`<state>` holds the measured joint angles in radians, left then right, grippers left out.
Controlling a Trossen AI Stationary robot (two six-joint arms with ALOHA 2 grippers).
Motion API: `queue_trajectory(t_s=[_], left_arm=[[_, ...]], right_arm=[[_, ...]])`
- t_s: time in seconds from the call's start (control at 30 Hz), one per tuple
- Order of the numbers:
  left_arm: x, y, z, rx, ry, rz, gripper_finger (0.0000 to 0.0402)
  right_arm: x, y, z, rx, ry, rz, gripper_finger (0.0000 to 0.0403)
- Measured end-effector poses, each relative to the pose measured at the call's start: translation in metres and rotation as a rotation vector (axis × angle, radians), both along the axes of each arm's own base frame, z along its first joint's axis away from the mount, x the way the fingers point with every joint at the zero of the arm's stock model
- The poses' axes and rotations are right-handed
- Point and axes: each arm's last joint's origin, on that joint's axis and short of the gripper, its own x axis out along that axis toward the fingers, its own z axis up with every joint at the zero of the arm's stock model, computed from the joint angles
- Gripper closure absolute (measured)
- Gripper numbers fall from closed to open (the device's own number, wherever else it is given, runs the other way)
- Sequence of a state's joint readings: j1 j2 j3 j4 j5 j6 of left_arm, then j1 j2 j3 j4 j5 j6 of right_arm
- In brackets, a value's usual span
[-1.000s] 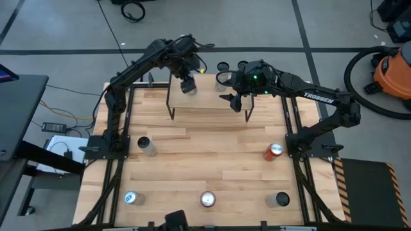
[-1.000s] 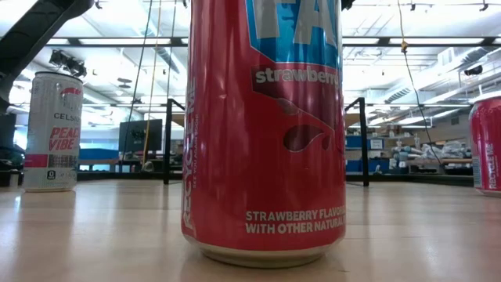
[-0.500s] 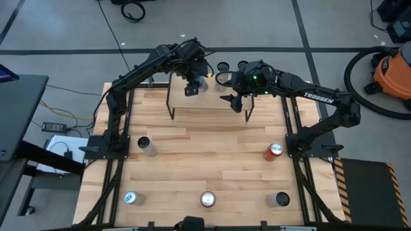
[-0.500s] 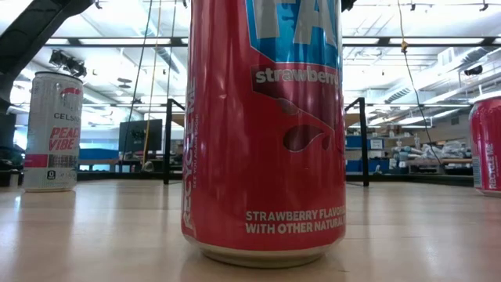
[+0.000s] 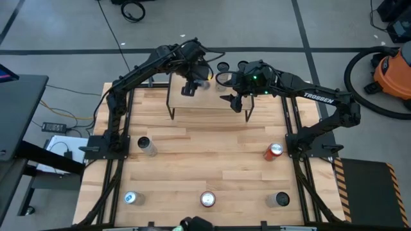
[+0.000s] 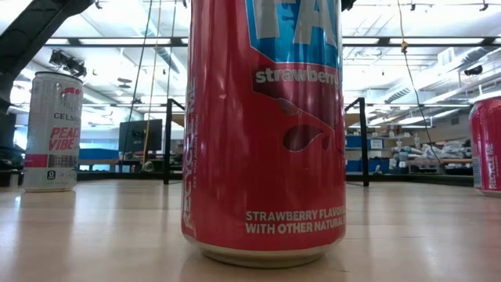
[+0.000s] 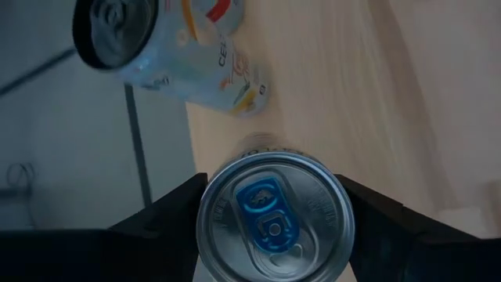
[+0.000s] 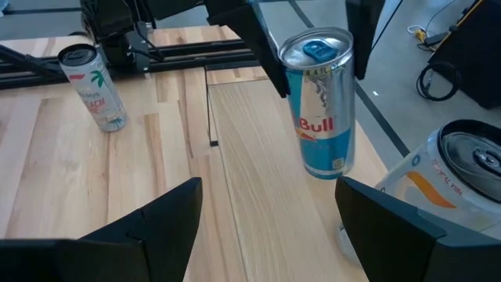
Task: Place canned beverage on shelf
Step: Put the top blue soda can on the shelf
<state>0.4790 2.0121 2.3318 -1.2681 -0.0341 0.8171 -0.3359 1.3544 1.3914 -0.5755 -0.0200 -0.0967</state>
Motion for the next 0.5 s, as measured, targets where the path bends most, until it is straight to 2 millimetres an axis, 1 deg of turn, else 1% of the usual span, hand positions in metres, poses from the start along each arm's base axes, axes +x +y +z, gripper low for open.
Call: queue_trajectory(t_s=[0.23, 0.37, 0.5], left_arm=[[-0.0009, 0.0044, -0.0008, 0.028, 0.014, -0.033, 0.0150], [-0.0050, 0.0082, -0.0031, 0.012, 0.041, -0.021, 0.0150], [-0.0063, 0.0084, -0.0038, -0.033, 0.030, -0.034, 0.0150]], right_arm=[[-0.0002, 0.0001, -0.0004, 0.002, 0.005, 0.000, 0.0101], [-0.0004, 0.0001, -0.0006, 0.002, 0.007, 0.000, 0.0101], [-0.0004, 0.0002, -0.0008, 0.003, 0.009, 0.000, 0.0101]])
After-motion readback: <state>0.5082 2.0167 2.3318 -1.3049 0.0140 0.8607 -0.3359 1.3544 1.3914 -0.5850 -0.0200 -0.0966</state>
